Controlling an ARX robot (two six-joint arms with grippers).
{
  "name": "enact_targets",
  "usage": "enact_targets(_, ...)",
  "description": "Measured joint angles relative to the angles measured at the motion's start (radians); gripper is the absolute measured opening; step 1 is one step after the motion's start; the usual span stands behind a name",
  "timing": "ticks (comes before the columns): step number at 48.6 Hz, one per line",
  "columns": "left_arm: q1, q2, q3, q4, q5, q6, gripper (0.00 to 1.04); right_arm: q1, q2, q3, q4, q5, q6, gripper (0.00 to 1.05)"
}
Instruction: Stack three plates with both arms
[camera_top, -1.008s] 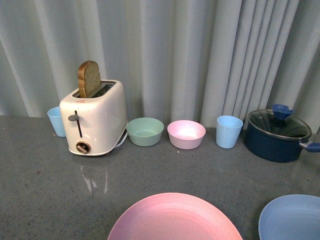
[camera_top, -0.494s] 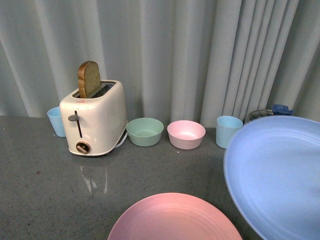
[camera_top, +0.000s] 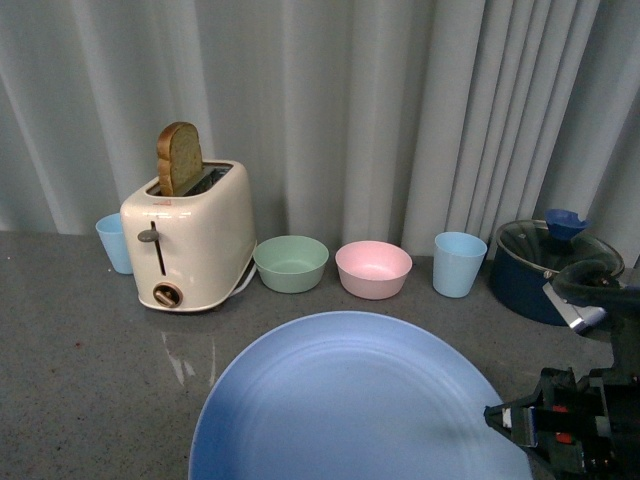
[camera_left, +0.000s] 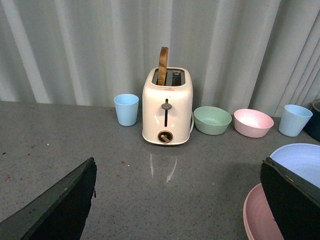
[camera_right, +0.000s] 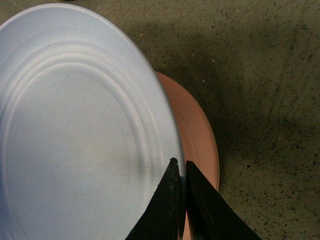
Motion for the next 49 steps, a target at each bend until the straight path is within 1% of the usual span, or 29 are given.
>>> enact_targets(6,0.0,0.0,0.0,0.0,0.0,0.0,0.98,0.023,0.034,0.016,-0.004,0.019,0.002,0.03)
enact_targets(35,0.0,0.0,0.0,0.0,0.0,0.0,0.98,0.023,0.114,0.049,-0.007,0.014,-0.005,0.03)
enact_targets(42,0.0,0.0,0.0,0.0,0.0,0.0,0.98,0.028,0.143,0.08,-0.031,0.057,-0.006,0.03)
enact_targets(45,0.0,0.0,0.0,0.0,0.0,0.0,0.98,0.029,0.148,0.083,-0.033,0.064,-0.005,0.1)
enact_targets(49,0.0,0.0,0.0,0.0,0.0,0.0,0.98,0.026,0.146,0.083,-0.029,0.069,0.007,0.27)
